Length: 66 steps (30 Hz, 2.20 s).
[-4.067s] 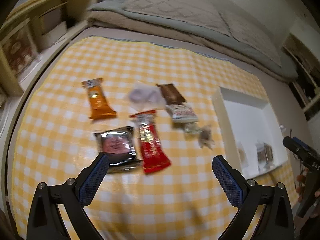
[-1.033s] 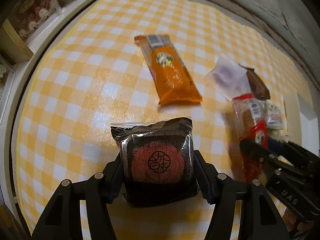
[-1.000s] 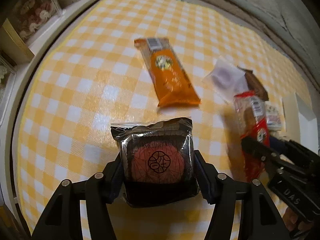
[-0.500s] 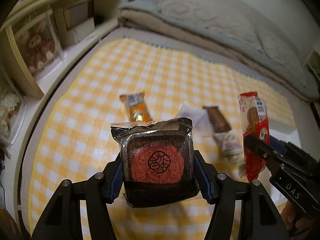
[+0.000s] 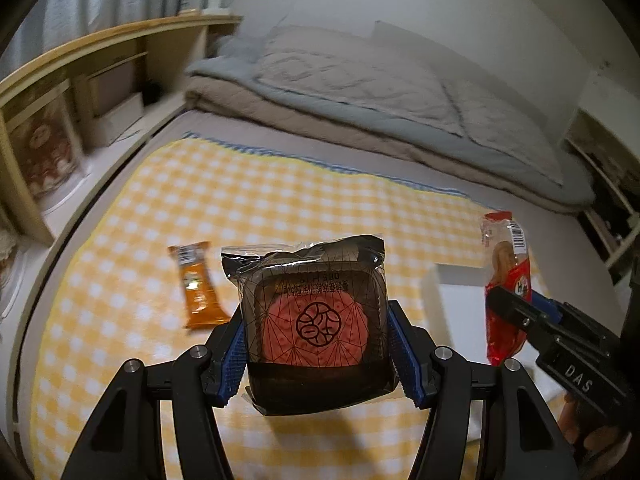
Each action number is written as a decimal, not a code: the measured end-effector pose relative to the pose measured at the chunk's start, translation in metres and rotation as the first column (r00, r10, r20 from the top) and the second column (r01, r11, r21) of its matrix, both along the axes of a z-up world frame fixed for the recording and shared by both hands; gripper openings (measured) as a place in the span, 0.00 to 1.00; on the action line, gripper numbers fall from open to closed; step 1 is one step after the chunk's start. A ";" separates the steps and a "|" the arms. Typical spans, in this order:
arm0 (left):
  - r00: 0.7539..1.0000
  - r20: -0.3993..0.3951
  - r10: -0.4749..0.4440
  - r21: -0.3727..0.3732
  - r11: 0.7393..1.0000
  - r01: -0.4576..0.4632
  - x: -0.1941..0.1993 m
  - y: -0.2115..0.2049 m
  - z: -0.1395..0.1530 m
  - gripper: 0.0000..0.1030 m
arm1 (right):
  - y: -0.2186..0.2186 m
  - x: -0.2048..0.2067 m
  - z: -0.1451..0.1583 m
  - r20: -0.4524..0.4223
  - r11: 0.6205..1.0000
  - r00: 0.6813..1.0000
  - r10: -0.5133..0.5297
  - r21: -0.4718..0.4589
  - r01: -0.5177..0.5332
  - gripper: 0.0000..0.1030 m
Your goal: Organize snacks
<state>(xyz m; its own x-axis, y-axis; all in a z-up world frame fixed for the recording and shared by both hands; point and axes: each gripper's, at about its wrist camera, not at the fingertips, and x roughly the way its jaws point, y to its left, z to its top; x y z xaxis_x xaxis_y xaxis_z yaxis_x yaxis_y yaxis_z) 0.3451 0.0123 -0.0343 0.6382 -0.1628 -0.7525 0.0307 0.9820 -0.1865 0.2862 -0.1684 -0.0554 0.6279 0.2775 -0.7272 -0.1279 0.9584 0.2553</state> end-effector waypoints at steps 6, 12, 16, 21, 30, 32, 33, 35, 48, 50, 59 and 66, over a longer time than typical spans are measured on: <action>0.998 -0.001 -0.066 -0.018 0.998 0.066 0.003 -0.031 -0.001 0.59 | -0.049 -0.015 0.006 0.004 0.997 0.997 -0.077 -0.032 0.077 0.34; 0.992 -0.025 -0.127 -0.052 0.991 0.125 0.014 -0.062 -0.004 0.59 | -0.101 -0.032 0.002 -0.018 0.984 0.986 -0.165 -0.065 0.163 0.34; 0.984 -0.048 -0.172 -0.081 0.983 0.168 0.025 -0.088 -0.013 0.59 | -0.137 -0.044 -0.006 -0.045 0.971 0.973 -0.226 -0.093 0.221 0.34; 0.971 -0.081 -0.223 -0.110 0.971 0.214 0.038 -0.123 -0.027 0.59 | -0.178 -0.055 -0.022 -0.087 0.946 0.950 -0.300 -0.152 0.285 0.34; 0.938 -0.197 -0.285 -0.153 0.954 0.257 0.067 -0.184 -0.073 0.59 | -0.240 -0.075 -0.056 -0.168 0.904 0.903 -0.394 -0.245 0.349 0.34; 0.928 -0.233 -0.291 -0.144 0.954 0.263 0.071 -0.199 -0.085 0.59 | -0.246 -0.078 -0.061 -0.180 0.902 0.899 -0.400 -0.250 0.351 0.34; 0.921 -0.250 -0.299 -0.139 0.952 0.271 0.073 -0.208 -0.092 0.59 | -0.250 -0.078 -0.064 -0.188 0.902 0.897 -0.400 -0.251 0.350 0.34; 0.908 -0.277 -0.315 -0.128 0.948 0.290 0.077 -0.227 -0.104 0.59 | -0.252 -0.079 -0.068 -0.202 0.903 0.895 -0.398 -0.256 0.344 0.34; 0.861 -0.377 -0.341 0.031 0.925 0.380 0.092 -0.325 -0.175 0.59 | -0.261 -0.077 -0.101 -0.278 0.919 0.895 -0.350 -0.287 0.271 0.34; 0.856 -0.387 -0.344 0.028 0.923 0.383 0.092 -0.335 -0.185 0.59 | -0.265 -0.078 -0.105 -0.286 0.918 0.891 -0.352 -0.292 0.269 0.34; 0.816 -0.425 -0.393 -0.160 0.919 0.359 0.109 -0.365 -0.210 0.59 | -0.275 -0.080 -0.117 -0.322 0.920 0.881 -0.347 -0.299 0.253 0.34; 0.835 -0.438 -0.332 -0.098 0.941 0.323 0.121 -0.368 -0.225 0.59 | -0.276 -0.080 -0.124 -0.345 0.924 0.878 -0.333 -0.304 0.231 0.34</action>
